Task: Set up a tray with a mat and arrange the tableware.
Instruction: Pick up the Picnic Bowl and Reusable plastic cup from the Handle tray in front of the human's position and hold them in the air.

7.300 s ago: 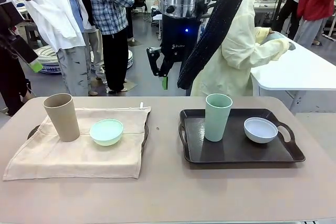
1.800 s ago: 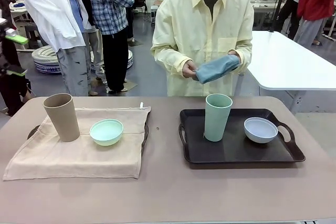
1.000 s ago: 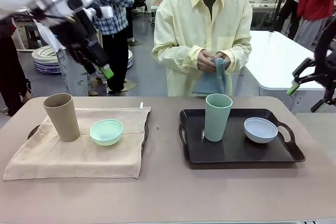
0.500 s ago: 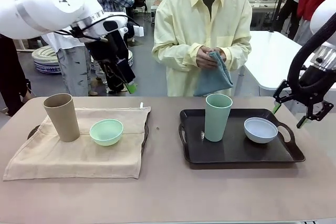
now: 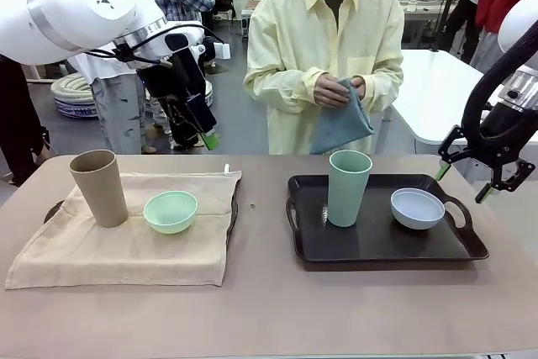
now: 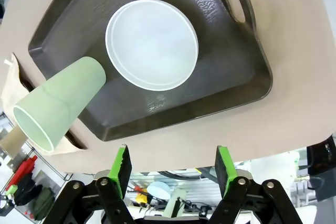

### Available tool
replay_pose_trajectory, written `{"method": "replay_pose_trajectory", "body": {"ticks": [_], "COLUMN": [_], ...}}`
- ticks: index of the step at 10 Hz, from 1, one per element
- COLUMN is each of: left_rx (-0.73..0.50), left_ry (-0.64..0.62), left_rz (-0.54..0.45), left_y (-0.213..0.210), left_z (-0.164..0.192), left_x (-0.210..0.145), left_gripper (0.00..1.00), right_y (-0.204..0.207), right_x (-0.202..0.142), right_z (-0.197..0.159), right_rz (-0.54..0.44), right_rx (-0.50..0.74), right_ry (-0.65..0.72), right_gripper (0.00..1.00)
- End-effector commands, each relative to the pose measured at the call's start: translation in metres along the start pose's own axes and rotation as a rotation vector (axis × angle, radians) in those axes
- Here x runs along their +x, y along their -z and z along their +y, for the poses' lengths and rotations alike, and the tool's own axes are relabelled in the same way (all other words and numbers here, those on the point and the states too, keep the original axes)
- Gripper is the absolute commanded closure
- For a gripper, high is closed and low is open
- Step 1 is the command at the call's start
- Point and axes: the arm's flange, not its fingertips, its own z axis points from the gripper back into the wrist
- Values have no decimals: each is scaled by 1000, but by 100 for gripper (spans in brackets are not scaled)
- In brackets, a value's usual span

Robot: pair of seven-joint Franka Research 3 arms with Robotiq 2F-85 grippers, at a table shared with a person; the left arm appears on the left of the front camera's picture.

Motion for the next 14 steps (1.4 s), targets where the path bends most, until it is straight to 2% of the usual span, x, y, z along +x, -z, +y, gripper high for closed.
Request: {"method": "replay_pose_trajectory", "body": {"ticks": [1, 3, 5, 8, 11, 13, 14], "left_rx": [-1, 140, 196, 136, 4, -105, -135], "left_ry": [-4, 283, 483, 666, 757, 755, 750], "left_rz": [-1, -36, -29, -100, -246, -349, -370], "left_y": [0, 21, 49, 82, 116, 126, 128], "left_z": [1, -16, -31, -44, -40, -29, -23], "left_x": [0, 36, 85, 119, 137, 126, 120], "left_gripper": [0, 0, 0, 0, 0, 0, 0], "right_y": [1, 5, 19, 31, 37, 38, 37], "right_x": [1, 6, 16, 25, 37, 40, 41], "right_z": [-1, 26, 36, 42, 49, 48, 48], "right_rz": [2, -26, -25, -50, -47, -40, -41], "right_rx": [-1, -89, -140, -248, -263, -239, -231], "right_ry": [3, -29, -21, -51, -89, -86, -86], "right_gripper": [17, 17, 17, 17, 17, 17, 17]}}
